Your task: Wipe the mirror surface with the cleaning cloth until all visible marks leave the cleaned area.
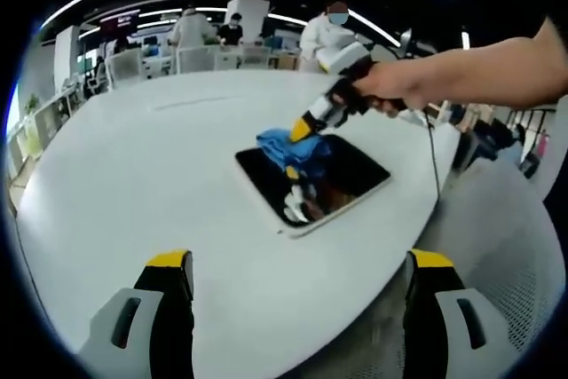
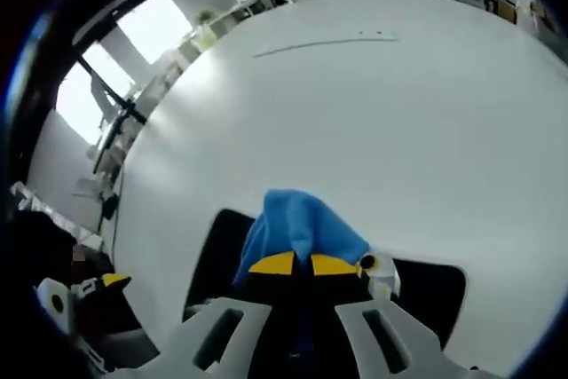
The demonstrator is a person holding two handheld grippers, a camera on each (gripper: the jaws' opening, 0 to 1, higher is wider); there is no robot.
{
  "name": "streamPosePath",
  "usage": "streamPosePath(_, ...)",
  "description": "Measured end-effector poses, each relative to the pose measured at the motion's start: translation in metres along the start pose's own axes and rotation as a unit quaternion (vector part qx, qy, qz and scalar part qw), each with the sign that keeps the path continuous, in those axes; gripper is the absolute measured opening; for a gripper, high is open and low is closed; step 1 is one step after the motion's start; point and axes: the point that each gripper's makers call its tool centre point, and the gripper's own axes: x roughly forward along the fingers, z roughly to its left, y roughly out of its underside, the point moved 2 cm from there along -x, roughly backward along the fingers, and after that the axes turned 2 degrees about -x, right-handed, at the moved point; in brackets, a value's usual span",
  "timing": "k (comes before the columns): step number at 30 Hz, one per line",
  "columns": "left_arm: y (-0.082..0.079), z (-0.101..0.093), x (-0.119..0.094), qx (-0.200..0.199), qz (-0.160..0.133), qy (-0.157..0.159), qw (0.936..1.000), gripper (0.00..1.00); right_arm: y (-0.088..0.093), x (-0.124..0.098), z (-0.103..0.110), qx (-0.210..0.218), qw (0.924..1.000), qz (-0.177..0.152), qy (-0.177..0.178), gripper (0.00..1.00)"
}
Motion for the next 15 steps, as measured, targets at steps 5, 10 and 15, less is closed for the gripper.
streamPosePath(5,0.0,-0.003,0.0,0.002,0.002,0.003,1.0,1.0,0.003,-0.004,-0.005,-0.009,0.9999,-0.004,0.006,0.0)
streamPosePath(10,-0.002,-0.005,0.001,0.007,-0.002,0.01,0.9999,1.0,0.004,-0.007,-0.012,0.0,0.9999,-0.008,0.007,0.0)
streamPosePath(15,-0.002,0.0,-0.001,-0.008,-0.007,-0.002,0.9999,1.0,0.005,-0.009,-0.015,0.018,0.9998,-0.006,-0.005,0.0)
